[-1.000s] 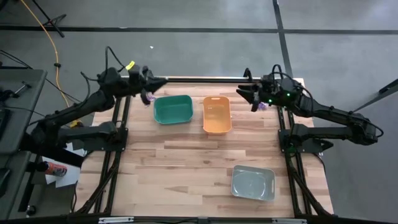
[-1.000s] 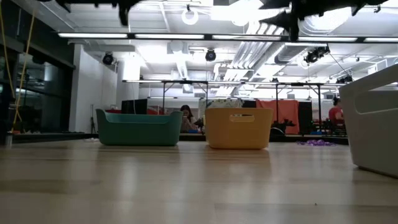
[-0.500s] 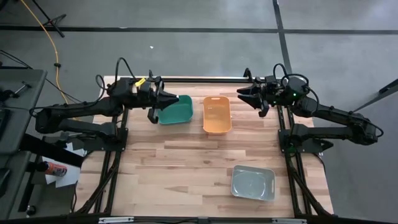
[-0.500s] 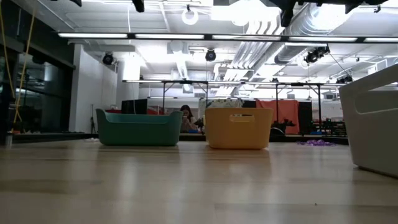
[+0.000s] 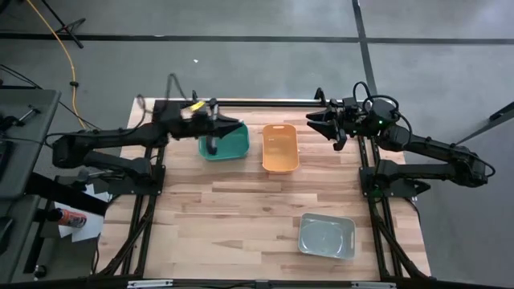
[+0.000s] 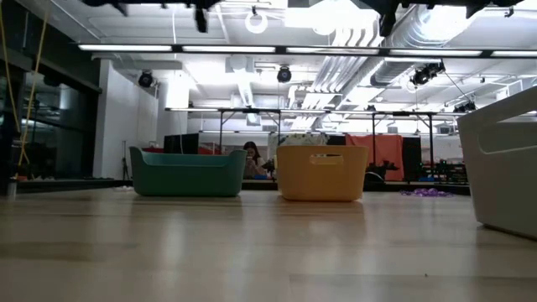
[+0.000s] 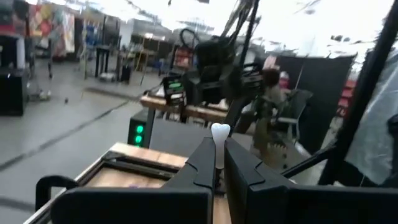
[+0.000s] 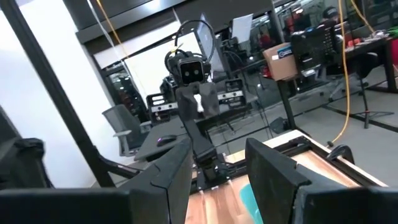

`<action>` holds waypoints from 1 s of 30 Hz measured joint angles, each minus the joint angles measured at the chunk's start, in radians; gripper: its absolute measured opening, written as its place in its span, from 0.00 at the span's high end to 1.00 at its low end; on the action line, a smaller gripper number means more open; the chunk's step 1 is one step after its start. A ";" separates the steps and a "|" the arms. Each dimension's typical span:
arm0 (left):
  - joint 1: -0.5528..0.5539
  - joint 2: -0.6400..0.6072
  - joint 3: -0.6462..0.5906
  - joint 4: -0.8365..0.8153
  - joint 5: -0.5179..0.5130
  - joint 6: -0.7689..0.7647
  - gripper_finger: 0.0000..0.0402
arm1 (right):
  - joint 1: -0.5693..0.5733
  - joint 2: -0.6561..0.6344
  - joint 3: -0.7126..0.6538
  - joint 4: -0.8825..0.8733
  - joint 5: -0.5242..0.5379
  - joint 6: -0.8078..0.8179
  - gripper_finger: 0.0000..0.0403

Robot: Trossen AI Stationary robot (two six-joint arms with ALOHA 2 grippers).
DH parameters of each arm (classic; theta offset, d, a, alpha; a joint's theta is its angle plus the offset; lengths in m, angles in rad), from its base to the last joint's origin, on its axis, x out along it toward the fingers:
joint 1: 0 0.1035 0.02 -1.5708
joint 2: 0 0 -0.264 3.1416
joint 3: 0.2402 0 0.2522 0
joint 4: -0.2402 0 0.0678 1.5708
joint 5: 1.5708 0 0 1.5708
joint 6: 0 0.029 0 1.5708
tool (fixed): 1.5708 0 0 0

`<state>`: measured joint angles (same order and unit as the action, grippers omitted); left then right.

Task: Sort Halloween decoration
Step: Put the white bone toy into the yellow bin

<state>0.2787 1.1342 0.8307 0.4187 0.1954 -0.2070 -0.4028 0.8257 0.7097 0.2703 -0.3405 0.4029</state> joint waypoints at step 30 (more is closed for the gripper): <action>-0.001 0.927 0.450 -0.309 0.002 0.236 0.99 | -0.001 0.000 0.000 0.005 0.129 -0.045 0.64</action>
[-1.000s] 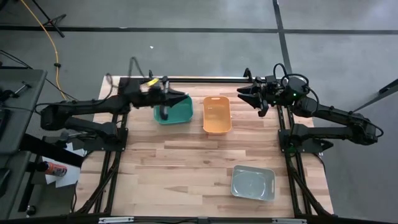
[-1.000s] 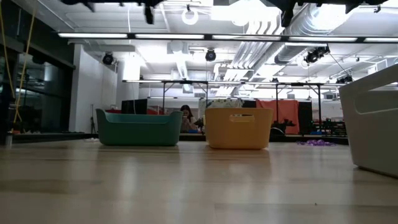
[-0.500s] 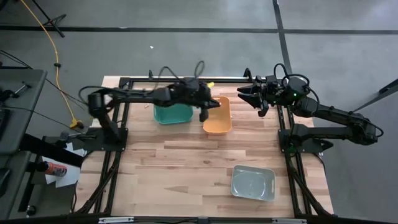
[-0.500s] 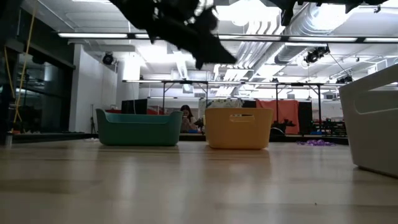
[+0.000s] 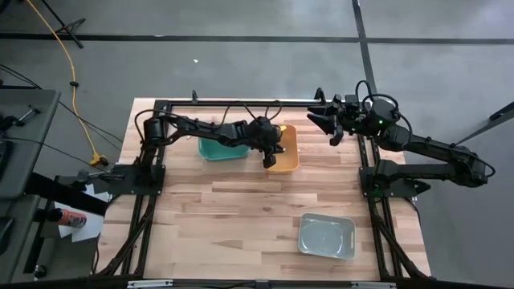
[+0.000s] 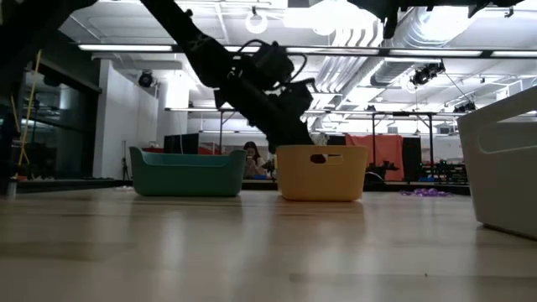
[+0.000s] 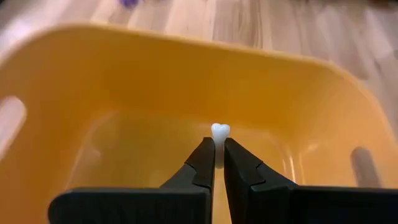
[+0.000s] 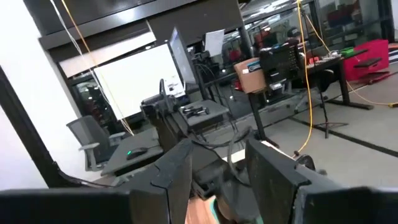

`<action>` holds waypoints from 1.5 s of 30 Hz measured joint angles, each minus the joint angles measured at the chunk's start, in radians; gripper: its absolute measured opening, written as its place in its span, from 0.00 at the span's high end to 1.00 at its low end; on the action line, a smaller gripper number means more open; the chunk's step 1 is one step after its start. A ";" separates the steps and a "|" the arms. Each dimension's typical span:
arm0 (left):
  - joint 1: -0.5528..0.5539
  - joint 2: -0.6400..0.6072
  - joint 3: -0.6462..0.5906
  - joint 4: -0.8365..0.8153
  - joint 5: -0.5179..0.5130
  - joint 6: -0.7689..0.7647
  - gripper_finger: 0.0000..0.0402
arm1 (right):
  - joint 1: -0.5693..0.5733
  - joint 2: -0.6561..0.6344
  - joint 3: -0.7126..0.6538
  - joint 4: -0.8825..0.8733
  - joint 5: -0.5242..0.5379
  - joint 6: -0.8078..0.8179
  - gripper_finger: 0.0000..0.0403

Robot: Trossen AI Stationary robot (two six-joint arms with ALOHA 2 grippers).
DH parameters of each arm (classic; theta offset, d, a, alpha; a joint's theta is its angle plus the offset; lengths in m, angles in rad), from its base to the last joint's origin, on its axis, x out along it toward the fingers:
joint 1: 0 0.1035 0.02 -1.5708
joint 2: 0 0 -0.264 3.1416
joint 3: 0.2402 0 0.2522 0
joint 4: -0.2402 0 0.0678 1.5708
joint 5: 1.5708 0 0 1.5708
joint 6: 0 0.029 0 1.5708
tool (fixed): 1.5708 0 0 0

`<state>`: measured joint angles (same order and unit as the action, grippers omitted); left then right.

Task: Sort Halloween decoration
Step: Put the white bone toy into the yellow bin

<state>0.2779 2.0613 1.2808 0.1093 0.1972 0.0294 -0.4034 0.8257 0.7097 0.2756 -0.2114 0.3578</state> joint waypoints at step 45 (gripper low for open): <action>0.219 -1.054 -0.384 -0.100 -0.047 -0.345 0.57 | -0.060 0.301 0.279 -0.944 0.171 -0.224 0.64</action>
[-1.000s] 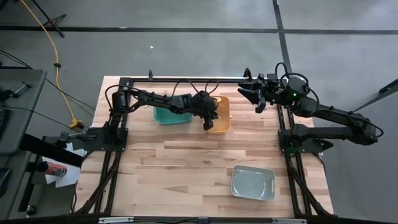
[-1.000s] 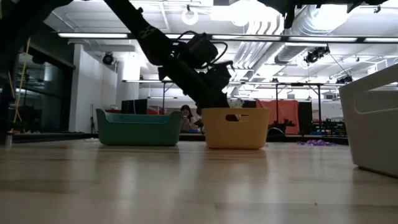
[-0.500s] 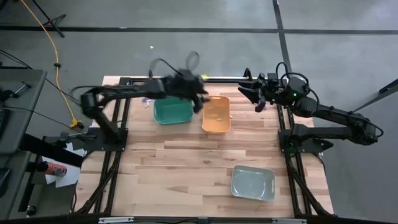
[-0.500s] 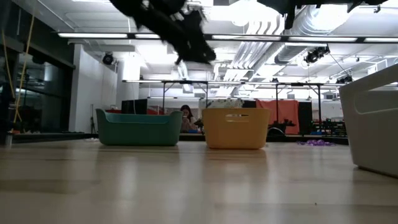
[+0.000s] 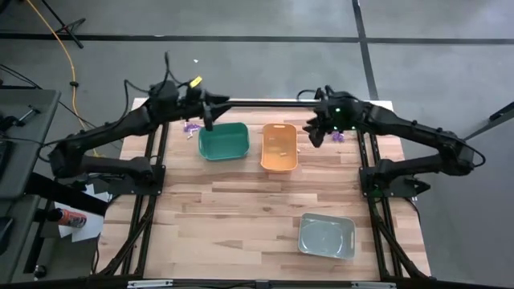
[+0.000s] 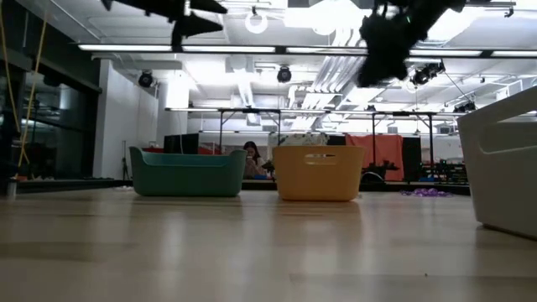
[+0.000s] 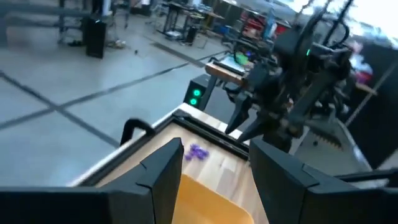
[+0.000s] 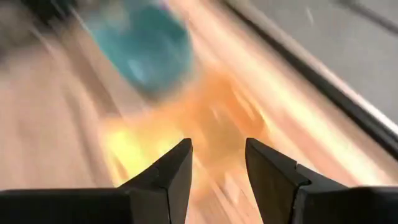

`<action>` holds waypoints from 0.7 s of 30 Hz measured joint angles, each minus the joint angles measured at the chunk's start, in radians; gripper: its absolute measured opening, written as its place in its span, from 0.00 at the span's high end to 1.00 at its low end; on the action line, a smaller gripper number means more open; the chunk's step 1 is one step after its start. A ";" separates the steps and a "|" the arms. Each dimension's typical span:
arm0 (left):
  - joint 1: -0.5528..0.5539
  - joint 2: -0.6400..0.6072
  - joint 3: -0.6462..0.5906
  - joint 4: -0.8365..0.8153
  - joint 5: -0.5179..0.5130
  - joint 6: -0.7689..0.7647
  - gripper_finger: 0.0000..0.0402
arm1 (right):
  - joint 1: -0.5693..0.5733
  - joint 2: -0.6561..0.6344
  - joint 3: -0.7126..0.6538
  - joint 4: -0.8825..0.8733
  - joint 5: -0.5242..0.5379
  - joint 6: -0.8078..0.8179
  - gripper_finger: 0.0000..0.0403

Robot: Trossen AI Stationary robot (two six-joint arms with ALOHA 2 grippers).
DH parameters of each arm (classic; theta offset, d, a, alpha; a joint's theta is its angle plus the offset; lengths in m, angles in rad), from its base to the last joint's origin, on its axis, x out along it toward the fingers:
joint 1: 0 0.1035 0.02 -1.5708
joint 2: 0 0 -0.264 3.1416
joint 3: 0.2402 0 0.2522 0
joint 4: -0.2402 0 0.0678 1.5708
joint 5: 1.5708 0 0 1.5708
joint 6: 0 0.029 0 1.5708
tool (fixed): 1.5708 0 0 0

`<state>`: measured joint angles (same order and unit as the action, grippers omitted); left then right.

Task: Sort Halloween decoration
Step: Put the white bone toy into the yellow bin

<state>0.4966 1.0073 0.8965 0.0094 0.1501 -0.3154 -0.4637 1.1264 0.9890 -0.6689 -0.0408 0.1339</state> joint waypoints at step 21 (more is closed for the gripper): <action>-0.003 -0.072 -0.065 0.029 -0.022 -0.140 0.57 | 0.003 0.225 -0.540 0.714 -0.026 -0.118 0.64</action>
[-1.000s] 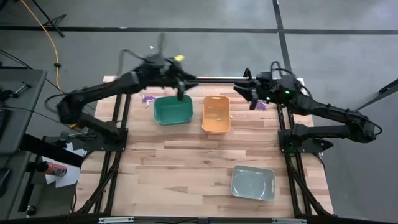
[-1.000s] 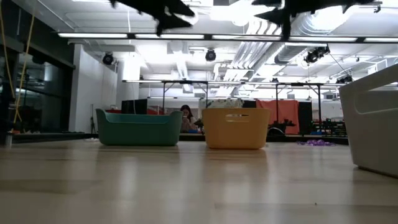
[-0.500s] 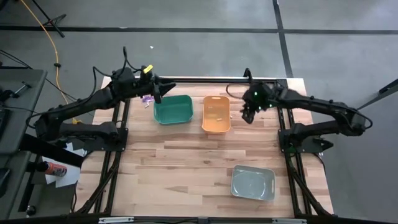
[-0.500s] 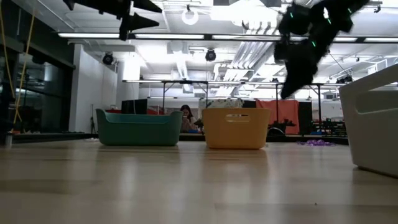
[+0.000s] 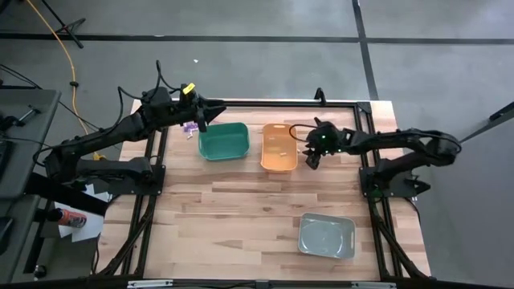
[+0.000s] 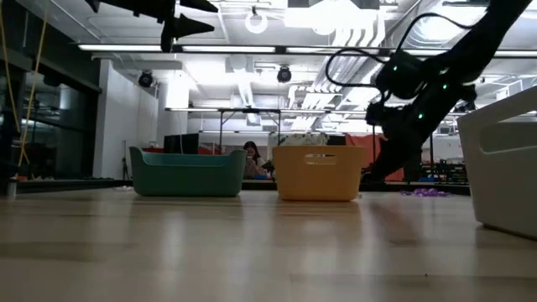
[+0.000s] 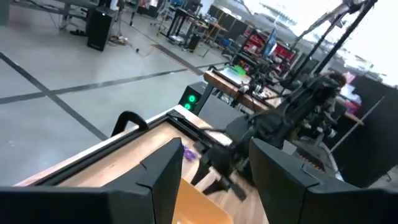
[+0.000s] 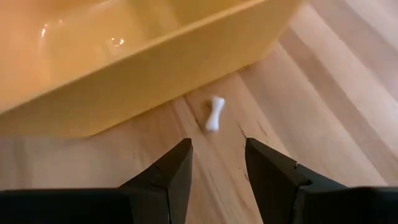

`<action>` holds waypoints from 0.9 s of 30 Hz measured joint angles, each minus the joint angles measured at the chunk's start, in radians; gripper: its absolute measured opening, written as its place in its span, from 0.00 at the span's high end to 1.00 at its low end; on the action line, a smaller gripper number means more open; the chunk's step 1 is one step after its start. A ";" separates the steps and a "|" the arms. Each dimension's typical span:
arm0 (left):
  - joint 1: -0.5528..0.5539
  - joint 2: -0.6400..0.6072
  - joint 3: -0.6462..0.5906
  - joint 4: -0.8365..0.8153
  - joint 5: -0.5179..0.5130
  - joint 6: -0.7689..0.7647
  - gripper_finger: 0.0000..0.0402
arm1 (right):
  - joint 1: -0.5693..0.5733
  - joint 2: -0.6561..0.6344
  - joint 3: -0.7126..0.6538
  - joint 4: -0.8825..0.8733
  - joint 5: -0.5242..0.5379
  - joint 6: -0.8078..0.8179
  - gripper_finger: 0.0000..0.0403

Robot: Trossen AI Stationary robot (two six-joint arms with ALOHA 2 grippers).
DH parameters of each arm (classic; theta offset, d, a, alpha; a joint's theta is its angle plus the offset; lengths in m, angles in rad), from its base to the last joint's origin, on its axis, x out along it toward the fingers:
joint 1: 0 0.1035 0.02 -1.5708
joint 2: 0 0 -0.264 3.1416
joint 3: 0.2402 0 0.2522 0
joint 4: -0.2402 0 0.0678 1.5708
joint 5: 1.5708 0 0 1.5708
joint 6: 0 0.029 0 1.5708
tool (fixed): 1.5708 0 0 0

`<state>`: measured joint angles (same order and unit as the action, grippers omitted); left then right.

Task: Sort Halloween decoration
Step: Put the white bone toy into the yellow bin

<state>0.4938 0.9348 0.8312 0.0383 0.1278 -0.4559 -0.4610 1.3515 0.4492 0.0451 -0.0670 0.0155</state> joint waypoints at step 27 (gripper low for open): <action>0.000 0.000 0.000 0.035 -0.001 -0.023 0.57 | 0.023 0.259 0.004 0.259 0.050 -0.125 0.72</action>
<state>0.4942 0.9348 0.8314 0.0731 0.1265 -0.4785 -0.4381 1.6101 0.4533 0.3041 -0.0165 -0.1094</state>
